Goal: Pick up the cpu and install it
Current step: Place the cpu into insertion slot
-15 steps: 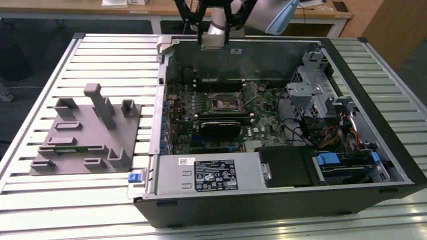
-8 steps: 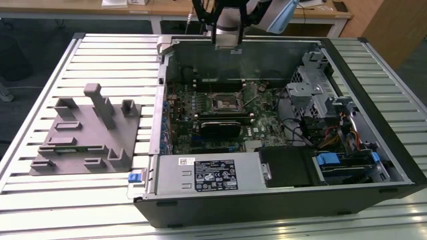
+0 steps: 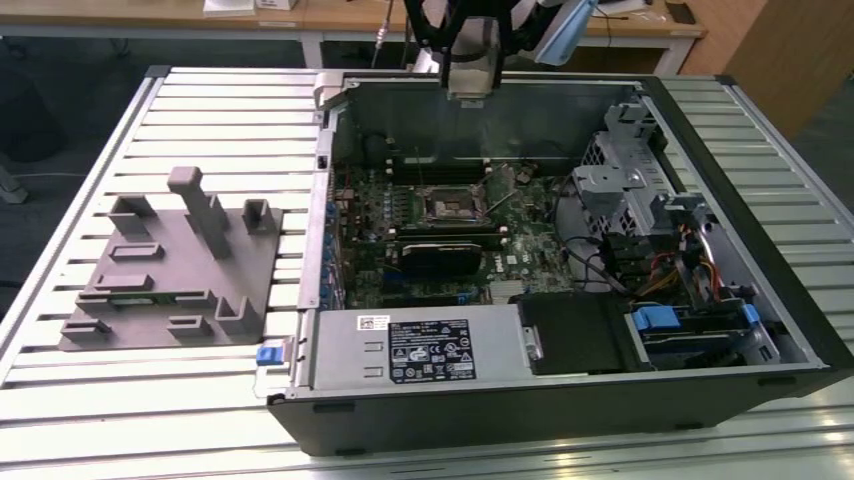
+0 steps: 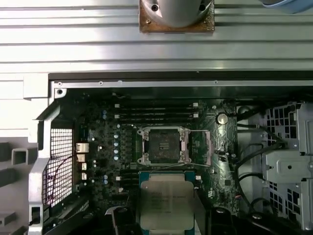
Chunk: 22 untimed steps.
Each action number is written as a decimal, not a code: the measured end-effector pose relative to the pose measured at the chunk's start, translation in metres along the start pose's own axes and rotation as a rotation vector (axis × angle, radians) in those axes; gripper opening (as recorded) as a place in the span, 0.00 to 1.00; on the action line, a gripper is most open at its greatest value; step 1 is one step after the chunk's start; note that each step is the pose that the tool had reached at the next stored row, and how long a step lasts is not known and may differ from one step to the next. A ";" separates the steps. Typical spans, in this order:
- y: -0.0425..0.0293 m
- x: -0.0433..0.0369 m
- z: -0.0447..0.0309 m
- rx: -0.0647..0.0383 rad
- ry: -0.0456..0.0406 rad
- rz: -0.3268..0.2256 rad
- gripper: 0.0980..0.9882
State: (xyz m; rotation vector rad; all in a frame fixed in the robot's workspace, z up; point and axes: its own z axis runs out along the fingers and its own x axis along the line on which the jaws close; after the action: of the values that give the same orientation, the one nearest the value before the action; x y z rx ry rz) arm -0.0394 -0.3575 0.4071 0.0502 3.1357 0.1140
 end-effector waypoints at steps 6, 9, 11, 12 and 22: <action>0.0001 -0.0002 0.0003 0.001 -0.0016 0.021 0.48; 0.0001 -0.0002 0.0006 0.002 -0.0053 0.073 0.48; 0.0001 -0.0002 0.0011 0.001 -0.0079 0.109 0.48; 0.0001 -0.0002 0.0013 0.002 -0.0092 0.127 0.48; -0.0001 -0.0002 0.0042 0.002 -0.0223 0.309 0.48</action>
State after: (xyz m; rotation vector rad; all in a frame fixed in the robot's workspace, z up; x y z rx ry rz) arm -0.0393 -0.3573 0.4029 0.5315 3.0798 0.1094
